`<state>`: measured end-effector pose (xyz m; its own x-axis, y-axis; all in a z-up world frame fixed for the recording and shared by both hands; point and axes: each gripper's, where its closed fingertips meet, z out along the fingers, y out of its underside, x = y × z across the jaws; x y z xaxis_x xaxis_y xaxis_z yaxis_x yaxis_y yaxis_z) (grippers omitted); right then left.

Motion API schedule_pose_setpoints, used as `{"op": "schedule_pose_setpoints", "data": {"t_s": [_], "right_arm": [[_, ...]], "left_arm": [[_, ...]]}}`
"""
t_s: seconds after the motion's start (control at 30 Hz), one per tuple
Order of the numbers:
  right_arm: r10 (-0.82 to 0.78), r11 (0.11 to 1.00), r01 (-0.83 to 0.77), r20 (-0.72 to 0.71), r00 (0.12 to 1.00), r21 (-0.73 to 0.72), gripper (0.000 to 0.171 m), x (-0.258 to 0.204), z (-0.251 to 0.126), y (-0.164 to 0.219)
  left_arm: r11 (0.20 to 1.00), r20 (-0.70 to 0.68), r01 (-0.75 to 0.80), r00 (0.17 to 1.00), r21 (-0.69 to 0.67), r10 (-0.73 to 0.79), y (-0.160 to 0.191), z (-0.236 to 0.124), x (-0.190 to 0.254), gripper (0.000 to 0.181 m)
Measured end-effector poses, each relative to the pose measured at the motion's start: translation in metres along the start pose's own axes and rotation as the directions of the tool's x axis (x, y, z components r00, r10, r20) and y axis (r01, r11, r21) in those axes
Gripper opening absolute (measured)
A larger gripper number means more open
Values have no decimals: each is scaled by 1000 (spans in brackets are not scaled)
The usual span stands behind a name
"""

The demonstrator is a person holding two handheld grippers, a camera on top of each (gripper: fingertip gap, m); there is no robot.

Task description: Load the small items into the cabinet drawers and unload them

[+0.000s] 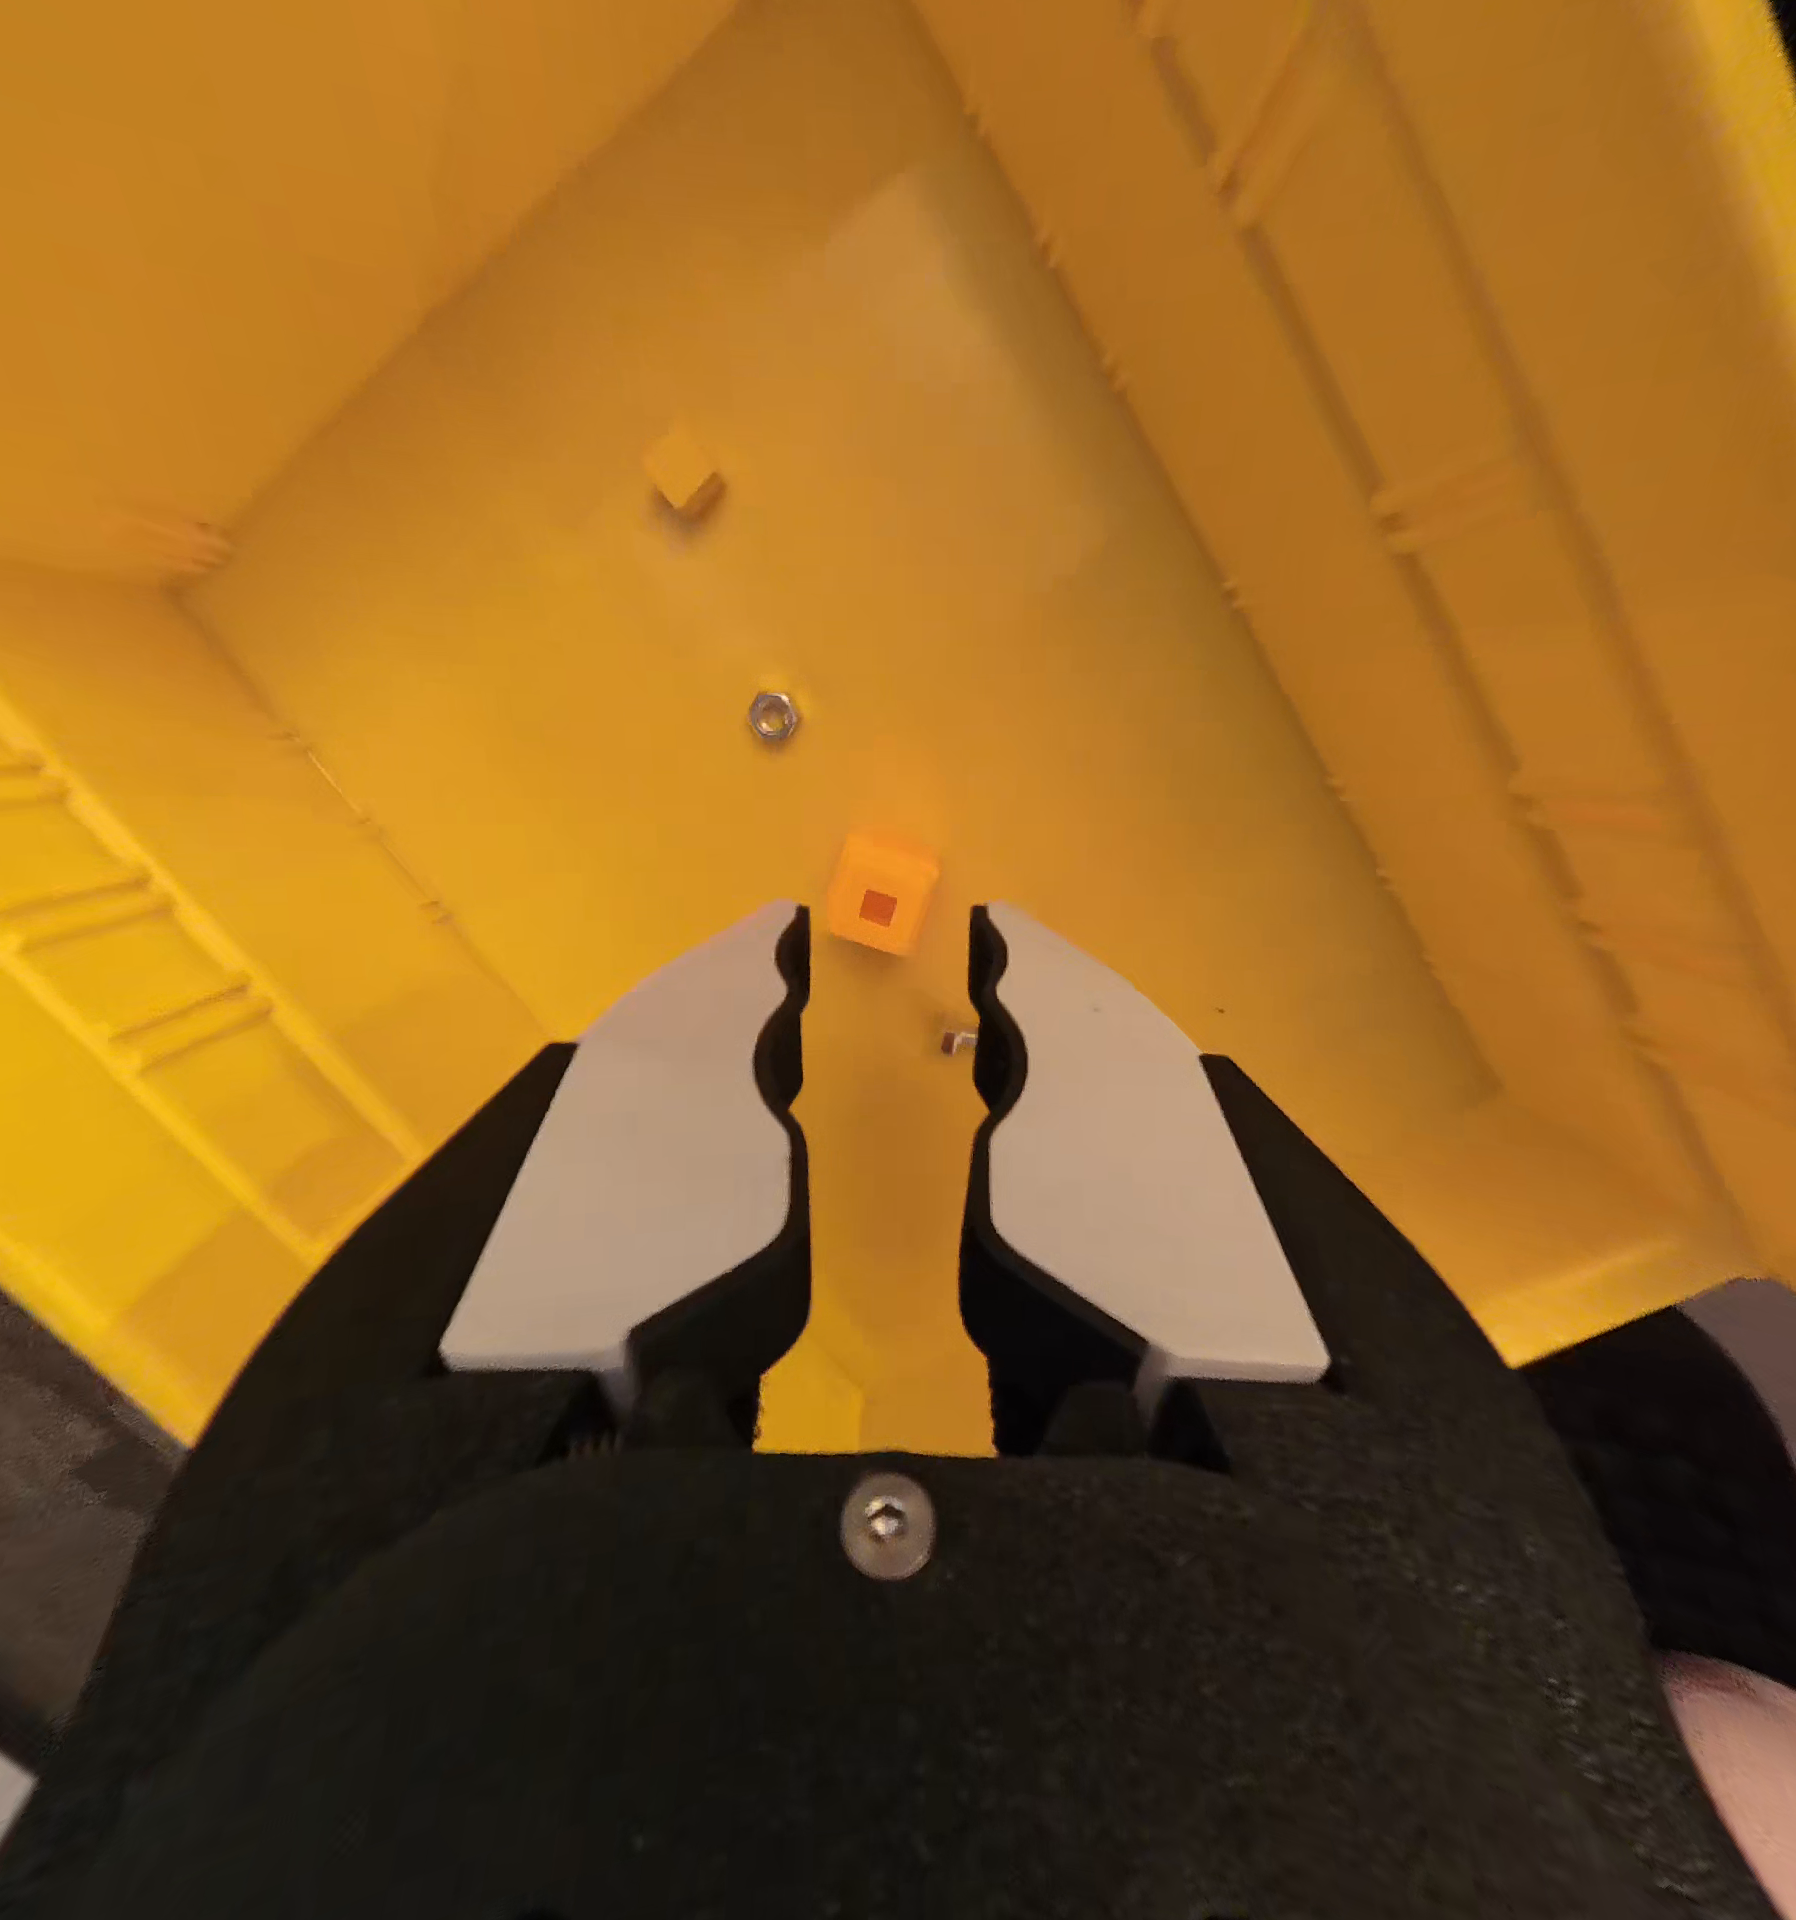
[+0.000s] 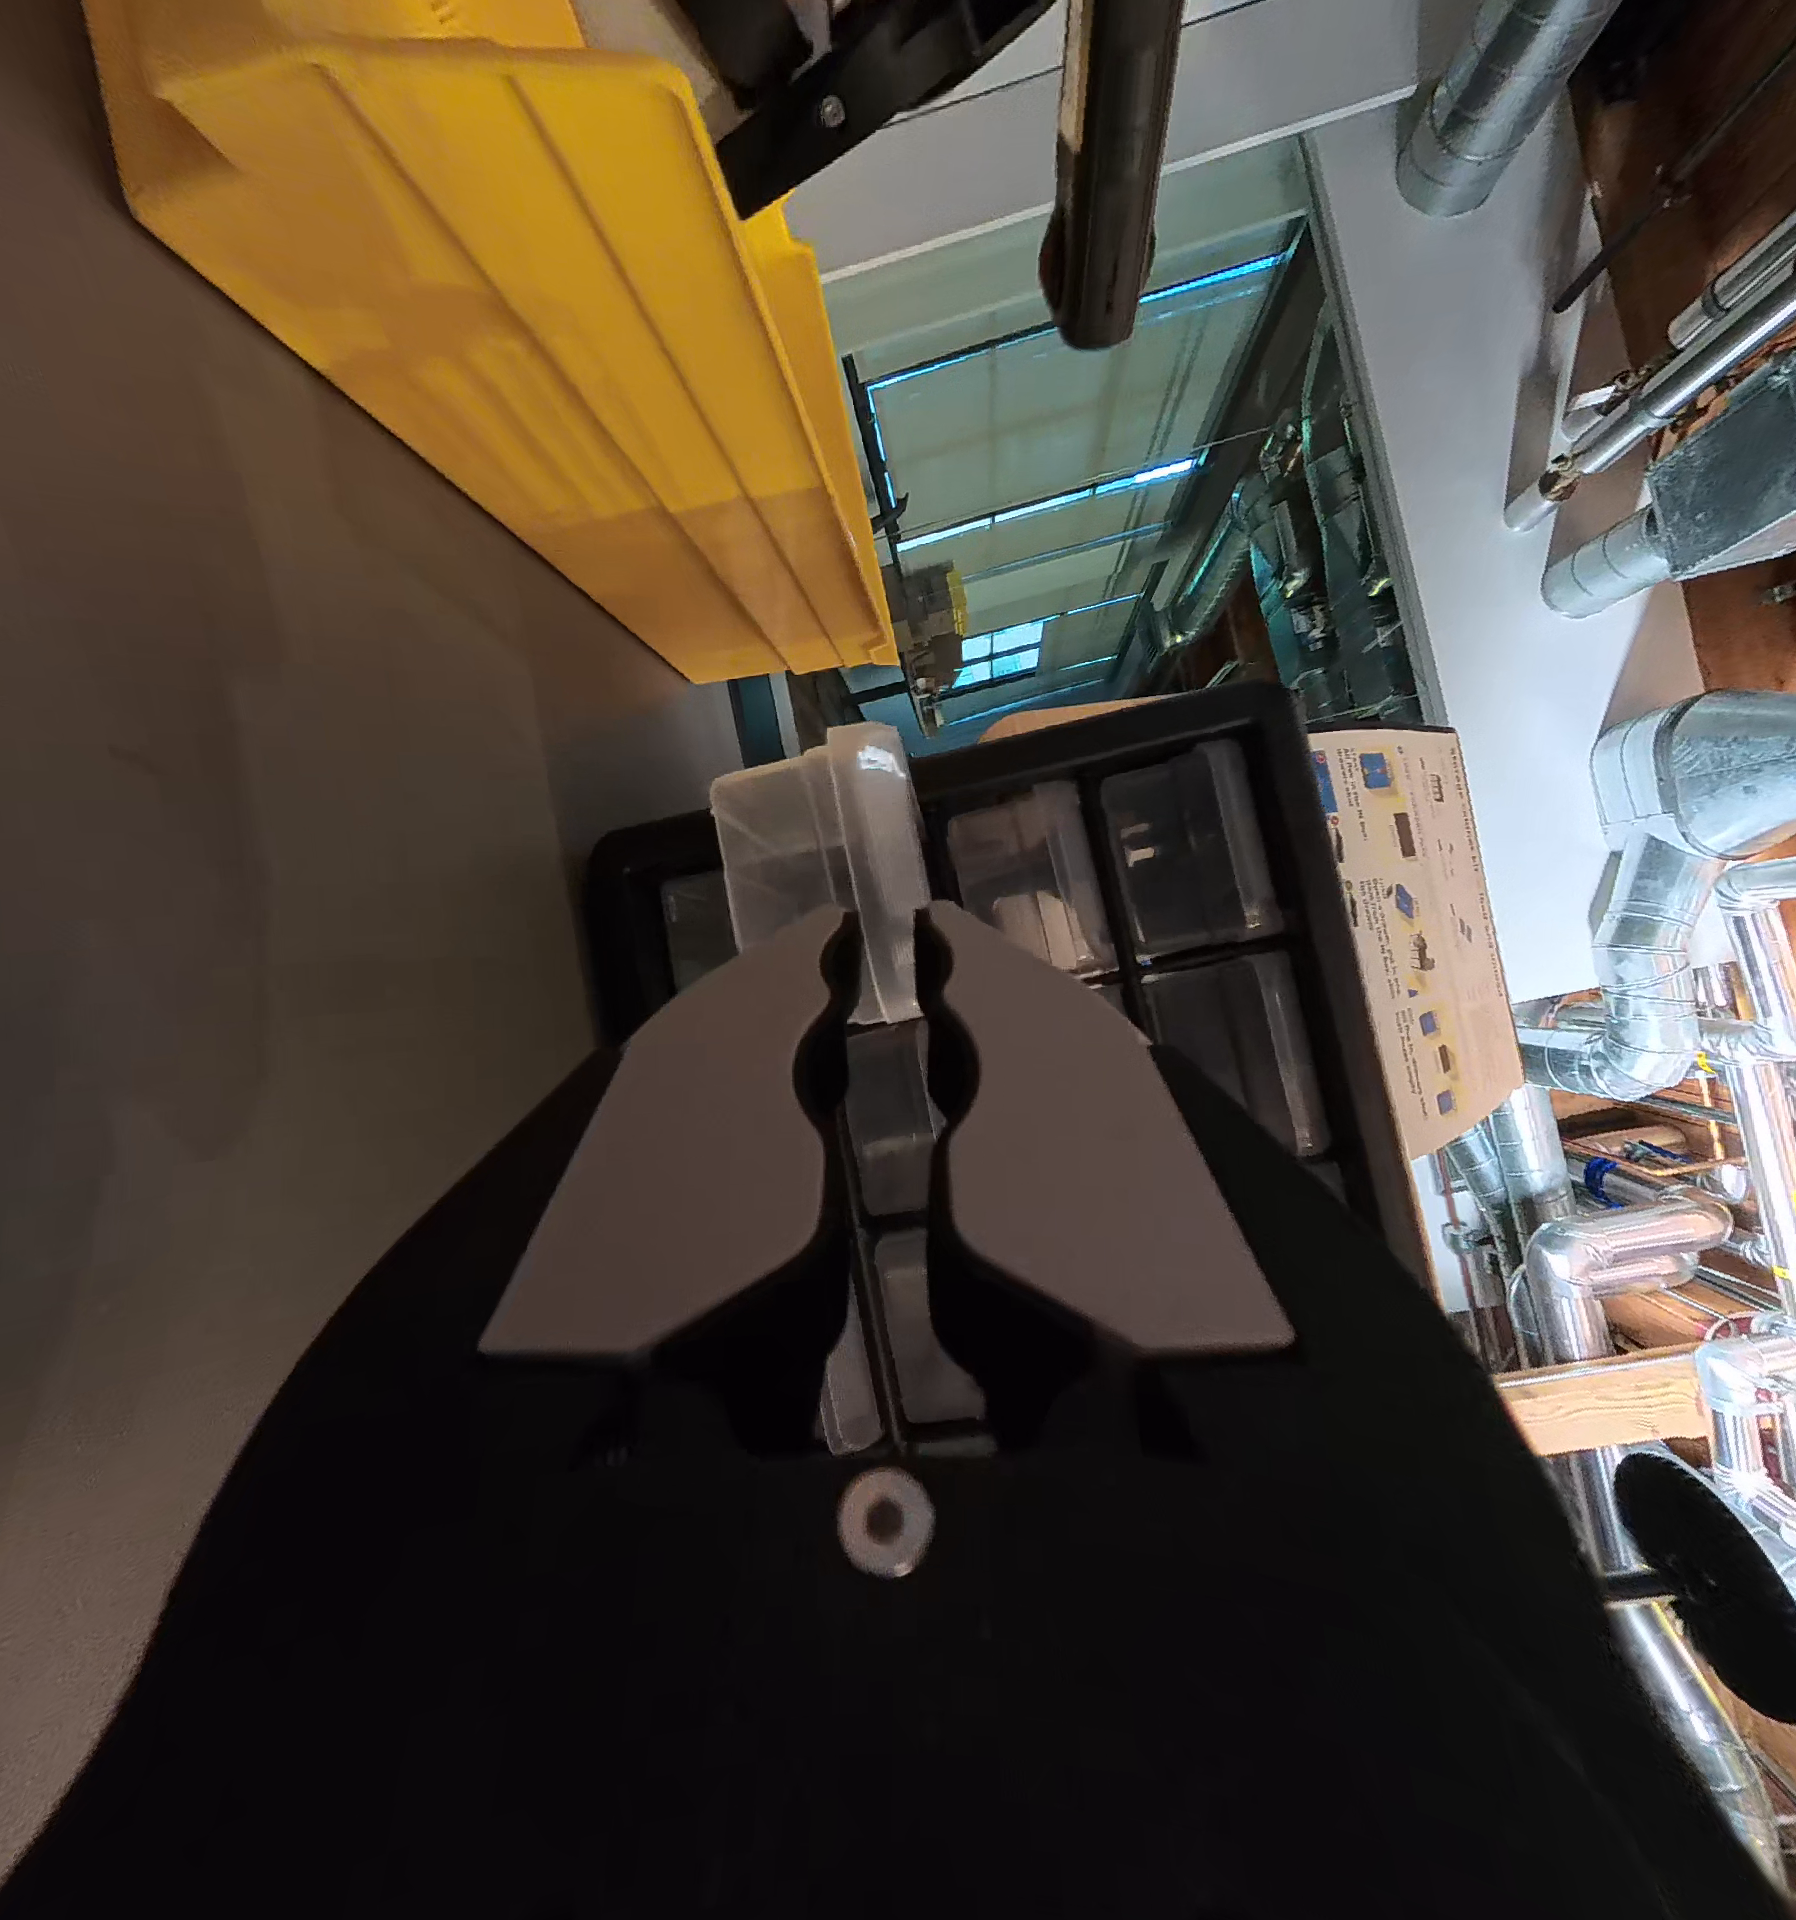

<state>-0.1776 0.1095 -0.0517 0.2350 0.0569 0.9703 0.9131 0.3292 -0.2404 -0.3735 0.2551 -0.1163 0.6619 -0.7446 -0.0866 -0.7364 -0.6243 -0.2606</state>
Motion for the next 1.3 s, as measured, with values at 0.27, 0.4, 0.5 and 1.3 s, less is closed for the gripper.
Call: {"op": "schedule_pose_setpoints", "data": {"t_s": [0.27, 0.4, 0.5, 1.3], "right_arm": [[0, 999, 0, 11, 1000, -42, 12, -5, 7, 10], [4, 999, -4, 3, 1000, -41, 11, -2, 6, 10], [-1, 1000, 1, 0, 1000, -28, 11, -3, 5, 7], [-39, 999, 39, 21, 999, 23, 11, -7, -7, -1]], "left_arm": [[997, -20, -45, 999, -66, 44, 7, 23, 0, 31], [993, -16, -51, 999, -103, 49, 11, 32, -3, 22], [991, -10, -57, 998, -123, 57, 13, 27, -2, 21], [729, 58, -658, 748, 189, 661, -100, -58, 216, 21]]}}
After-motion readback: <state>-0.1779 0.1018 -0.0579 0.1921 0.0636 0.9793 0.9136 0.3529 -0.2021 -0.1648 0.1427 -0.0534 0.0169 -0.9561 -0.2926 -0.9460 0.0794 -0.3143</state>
